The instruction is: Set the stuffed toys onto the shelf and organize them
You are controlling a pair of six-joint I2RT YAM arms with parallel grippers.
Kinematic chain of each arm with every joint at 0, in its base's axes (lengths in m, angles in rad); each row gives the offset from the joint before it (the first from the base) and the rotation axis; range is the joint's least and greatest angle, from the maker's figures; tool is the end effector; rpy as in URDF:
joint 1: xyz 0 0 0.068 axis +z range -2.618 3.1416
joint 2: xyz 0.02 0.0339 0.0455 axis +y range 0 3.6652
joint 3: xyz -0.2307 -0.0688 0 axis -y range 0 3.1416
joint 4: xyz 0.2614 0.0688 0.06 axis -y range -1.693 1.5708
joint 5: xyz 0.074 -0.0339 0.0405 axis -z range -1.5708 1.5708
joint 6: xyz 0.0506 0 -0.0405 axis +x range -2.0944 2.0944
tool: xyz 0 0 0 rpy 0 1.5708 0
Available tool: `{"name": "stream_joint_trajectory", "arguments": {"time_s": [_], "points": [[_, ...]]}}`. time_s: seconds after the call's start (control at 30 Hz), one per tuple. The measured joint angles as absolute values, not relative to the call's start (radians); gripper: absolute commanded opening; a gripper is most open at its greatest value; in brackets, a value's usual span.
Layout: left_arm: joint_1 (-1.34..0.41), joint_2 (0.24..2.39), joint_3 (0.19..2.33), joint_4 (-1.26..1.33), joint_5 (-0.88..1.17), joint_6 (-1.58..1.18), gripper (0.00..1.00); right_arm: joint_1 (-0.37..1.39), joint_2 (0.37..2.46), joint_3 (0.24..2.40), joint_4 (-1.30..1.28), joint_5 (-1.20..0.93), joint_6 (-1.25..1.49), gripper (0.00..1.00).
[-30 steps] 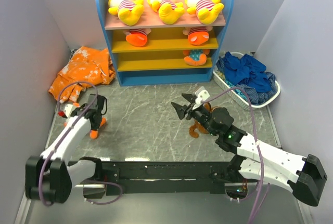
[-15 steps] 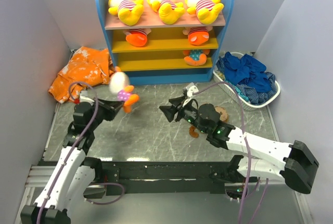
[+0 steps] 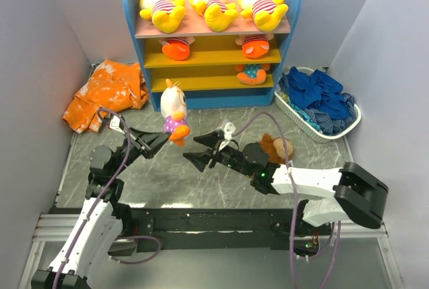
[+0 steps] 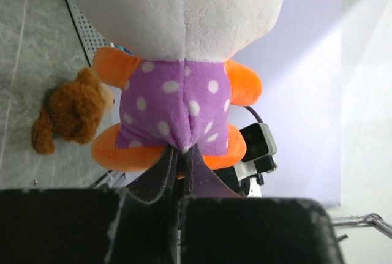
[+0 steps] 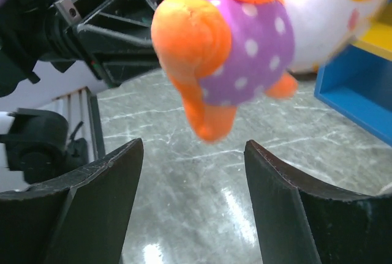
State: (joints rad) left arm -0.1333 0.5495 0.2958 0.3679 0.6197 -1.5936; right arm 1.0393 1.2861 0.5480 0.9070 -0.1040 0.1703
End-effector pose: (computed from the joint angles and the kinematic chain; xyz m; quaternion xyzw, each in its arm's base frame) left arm 0.2001 -0.0565 0.2396 -0.2533 0.6241 -0.6721 0.3076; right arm 0.1533 0.2712 0.2243 -0.3072 0.5675 0.4615 0.6088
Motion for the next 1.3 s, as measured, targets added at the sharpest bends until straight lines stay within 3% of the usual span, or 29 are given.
{"name": "stream_joint_trajectory", "arguments": {"time_s": [0.4, 0.5, 0.6, 0.63, 0.67, 0.73, 0.77, 0.87, 1.03, 1.3], "points": [[-0.133, 0.527, 0.221, 0.476, 0.668, -1.712, 0.01, 1.126, 1.402, 0.614, 1.102, 0.062, -0.001, 0.71], [-0.133, 0.529, 0.216, 0.514, 0.67, -1.734, 0.01, 1.137, 1.426, 0.632, 1.128, 0.088, -0.046, 0.65], [-0.133, 0.533, 0.216, 0.537, 0.675, -1.752, 0.02, 1.139, 1.454, 0.644, 1.157, 0.103, -0.083, 0.46], [-0.133, 0.534, 0.216, 0.542, 0.676, -1.753, 0.06, 1.139, 1.46, 0.646, 1.162, 0.106, -0.09, 0.29], [-0.132, 0.534, 0.215, 0.543, 0.675, -1.756, 0.25, 1.14, 1.469, 0.652, 1.168, 0.106, -0.104, 0.2], [-0.13, 0.534, 0.215, 0.542, 0.668, -1.746, 0.46, 1.143, 1.481, 0.664, 1.174, 0.111, -0.135, 0.03], [-0.128, 0.533, 0.218, 0.528, 0.668, -1.731, 0.6, 1.145, 1.483, 0.669, 1.176, 0.122, -0.155, 0.0], [-0.129, 0.534, 0.268, 0.418, 0.669, -1.651, 0.8, 1.145, 1.484, 0.684, 1.162, 0.149, -0.213, 0.0], [-0.132, 0.552, 0.436, 0.203, 0.629, -1.459, 0.97, 1.144, 1.481, 0.727, 1.073, 0.197, -0.364, 0.0], [-0.133, 0.642, 0.764, -0.189, 0.361, -1.045, 0.97, 1.088, 1.451, 0.79, 0.712, 0.195, -0.649, 0.0]]}}
